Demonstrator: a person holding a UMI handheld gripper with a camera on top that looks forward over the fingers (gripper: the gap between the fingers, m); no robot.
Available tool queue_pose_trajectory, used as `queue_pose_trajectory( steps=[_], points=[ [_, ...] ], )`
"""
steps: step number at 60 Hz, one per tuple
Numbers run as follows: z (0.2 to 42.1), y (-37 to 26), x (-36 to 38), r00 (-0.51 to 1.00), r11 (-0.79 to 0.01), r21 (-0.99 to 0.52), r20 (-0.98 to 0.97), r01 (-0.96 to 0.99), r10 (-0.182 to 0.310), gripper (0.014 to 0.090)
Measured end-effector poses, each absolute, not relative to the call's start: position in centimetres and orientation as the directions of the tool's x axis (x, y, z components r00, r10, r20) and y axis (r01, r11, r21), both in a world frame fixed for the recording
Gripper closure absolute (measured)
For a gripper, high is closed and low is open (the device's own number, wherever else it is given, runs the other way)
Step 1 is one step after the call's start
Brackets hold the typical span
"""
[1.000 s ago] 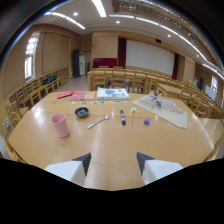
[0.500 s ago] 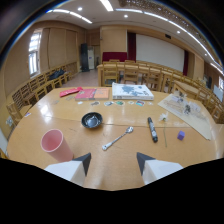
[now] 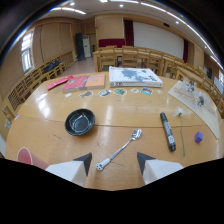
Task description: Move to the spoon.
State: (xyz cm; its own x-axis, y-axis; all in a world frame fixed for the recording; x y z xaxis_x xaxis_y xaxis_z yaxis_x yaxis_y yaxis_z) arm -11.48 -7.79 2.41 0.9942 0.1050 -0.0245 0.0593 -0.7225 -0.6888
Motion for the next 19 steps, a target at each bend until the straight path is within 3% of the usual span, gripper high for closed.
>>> queue_pose_trajectory(
  steps=[19],
  points=[
    [2.43, -7.06, -11.32, 0.994, -0.723, -0.688, -0.017, 0.066, 0.108, 0.0194]
  ],
)
